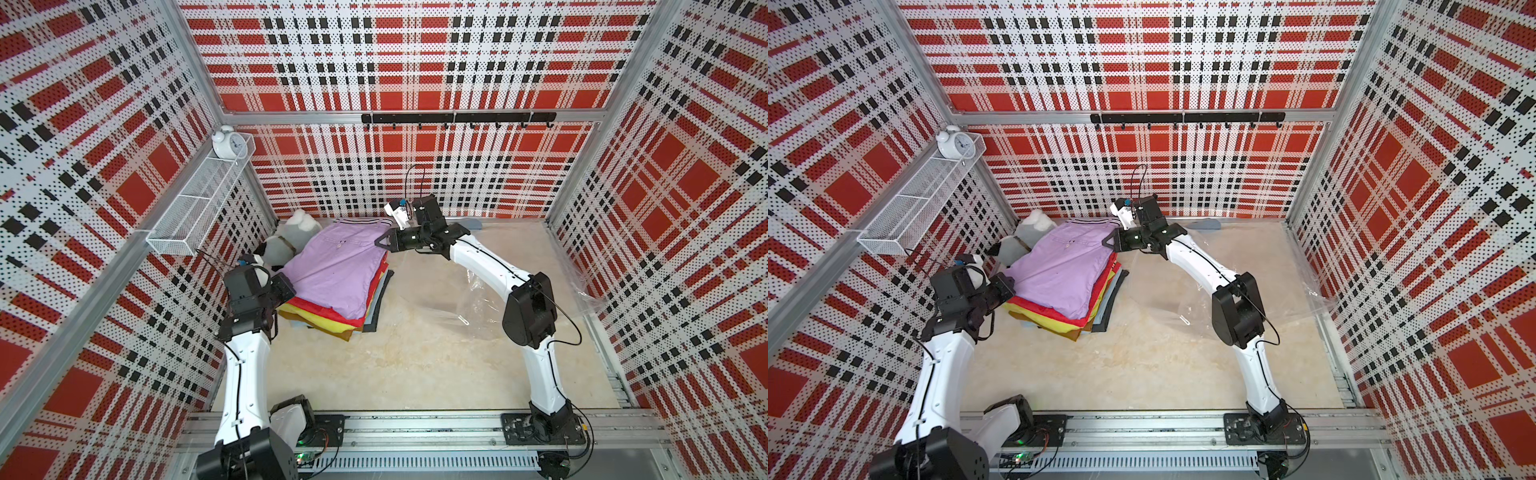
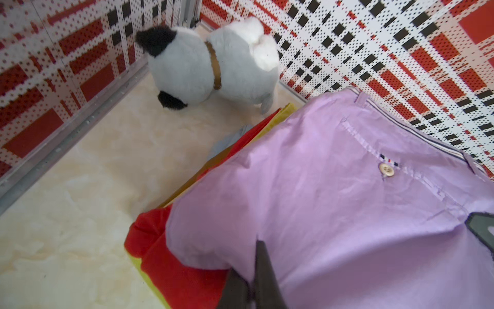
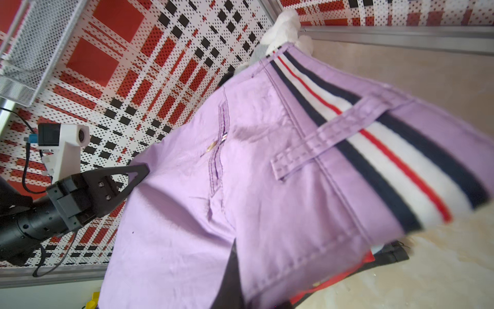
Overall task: Take the trousers out of the vacuum bag
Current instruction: Place the trousers at the center of the board.
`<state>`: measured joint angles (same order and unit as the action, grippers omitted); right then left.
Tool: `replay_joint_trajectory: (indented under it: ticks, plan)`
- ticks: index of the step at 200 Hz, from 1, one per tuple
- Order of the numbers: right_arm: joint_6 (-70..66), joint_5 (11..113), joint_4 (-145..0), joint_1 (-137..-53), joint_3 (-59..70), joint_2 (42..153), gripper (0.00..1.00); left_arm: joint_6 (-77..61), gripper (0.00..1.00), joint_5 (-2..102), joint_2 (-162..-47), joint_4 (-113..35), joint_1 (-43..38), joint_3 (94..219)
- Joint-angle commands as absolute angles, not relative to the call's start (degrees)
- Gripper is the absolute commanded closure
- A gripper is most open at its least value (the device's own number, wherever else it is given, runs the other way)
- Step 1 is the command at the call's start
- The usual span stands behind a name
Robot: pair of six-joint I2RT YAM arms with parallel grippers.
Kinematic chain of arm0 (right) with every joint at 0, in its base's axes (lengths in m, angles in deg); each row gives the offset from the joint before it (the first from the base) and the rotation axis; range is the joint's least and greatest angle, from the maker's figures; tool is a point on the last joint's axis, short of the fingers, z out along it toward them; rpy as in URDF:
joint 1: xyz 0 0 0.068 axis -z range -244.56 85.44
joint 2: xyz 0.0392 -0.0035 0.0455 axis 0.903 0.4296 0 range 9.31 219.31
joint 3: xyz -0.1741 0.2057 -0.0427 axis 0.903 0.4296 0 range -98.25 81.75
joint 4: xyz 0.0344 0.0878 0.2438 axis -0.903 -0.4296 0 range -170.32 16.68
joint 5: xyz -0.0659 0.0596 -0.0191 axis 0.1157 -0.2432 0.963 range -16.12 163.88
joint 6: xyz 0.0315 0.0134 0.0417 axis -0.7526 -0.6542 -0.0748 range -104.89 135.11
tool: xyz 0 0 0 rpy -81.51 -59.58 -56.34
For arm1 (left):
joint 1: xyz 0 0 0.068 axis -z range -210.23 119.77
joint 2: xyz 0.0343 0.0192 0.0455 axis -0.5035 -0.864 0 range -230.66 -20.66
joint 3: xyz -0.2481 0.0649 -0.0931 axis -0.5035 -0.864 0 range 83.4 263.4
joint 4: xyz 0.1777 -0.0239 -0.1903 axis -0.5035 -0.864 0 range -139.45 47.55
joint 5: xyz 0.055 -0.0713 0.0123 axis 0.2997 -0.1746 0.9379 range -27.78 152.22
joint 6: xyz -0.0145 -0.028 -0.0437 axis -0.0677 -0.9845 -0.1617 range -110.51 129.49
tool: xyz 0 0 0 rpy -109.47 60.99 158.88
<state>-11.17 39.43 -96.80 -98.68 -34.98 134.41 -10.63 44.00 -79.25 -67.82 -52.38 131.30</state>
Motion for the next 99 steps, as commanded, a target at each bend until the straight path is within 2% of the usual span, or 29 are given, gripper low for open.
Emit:
replay_joint_trajectory:
  ticks: [1, 23, 33, 59, 73, 87, 99]
  plan:
    - [-8.41, 46.86, -99.31, -96.81, -35.39, 135.52, 1.00, -11.16, 0.90, 46.94, -80.87, -69.81, -55.73, 131.31]
    - [-6.76, 49.81, -100.60, -96.81, -33.43, 134.74, 0.87, -11.43, 0.87, 48.57, -81.61, -67.88, -56.84, 130.61]
    - [-5.81, 51.41, -101.07, -96.89, -32.55, 134.07, 0.73, -11.43, 0.86, 48.75, -81.68, -66.65, -56.99, 130.28]
    - [-2.47, 55.75, -101.57, -97.16, -29.07, 130.03, 0.51, -10.95, 0.74, 49.29, -81.83, -65.68, -56.27, 130.41]
    - [-0.42, 59.38, -101.66, -97.66, -26.40, 126.69, 0.44, -10.69, 0.61, 51.34, -81.12, -65.83, -55.73, 130.69]
    - [1.14, 61.87, -101.89, -98.19, -23.79, 123.42, 0.42, -10.82, 0.47, 54.50, -79.46, -65.98, -55.71, 131.45]
    - [1.95, 62.67, -102.11, -98.61, -21.91, 120.85, 0.41, -11.16, 0.42, 56.50, -77.87, -65.97, -55.81, 132.61]
